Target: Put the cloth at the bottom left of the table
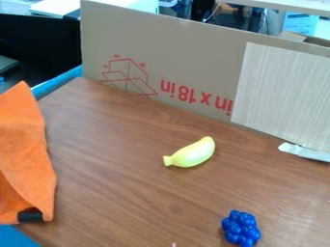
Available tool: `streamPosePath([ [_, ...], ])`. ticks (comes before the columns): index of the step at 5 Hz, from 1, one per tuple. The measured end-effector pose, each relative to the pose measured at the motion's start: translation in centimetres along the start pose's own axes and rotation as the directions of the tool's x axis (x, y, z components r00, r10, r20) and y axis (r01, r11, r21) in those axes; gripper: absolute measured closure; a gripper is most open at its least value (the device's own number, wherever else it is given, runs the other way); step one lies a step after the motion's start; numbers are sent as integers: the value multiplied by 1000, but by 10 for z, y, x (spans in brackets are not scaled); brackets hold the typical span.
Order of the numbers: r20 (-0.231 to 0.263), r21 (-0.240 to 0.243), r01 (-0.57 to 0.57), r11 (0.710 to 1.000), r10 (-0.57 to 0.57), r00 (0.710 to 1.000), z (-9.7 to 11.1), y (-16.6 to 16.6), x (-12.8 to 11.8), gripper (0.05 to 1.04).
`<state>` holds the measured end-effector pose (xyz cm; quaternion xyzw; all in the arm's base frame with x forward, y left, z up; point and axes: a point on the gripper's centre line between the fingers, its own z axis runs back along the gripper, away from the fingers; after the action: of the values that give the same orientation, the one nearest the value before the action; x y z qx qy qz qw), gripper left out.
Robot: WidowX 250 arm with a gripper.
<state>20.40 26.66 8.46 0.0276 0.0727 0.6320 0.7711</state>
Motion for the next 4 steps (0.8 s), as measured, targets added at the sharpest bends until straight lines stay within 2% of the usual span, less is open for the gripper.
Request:
streamPosePath([
  [1,27,35,-35,999,34,999,4,5,5,521],
  [2,17,38,-42,998,42,999,12,6,5,223],
  [3,14,38,-54,998,54,998,11,10,7,81],
  [4,14,-7,-43,999,43,999,19,10,6,84],
])
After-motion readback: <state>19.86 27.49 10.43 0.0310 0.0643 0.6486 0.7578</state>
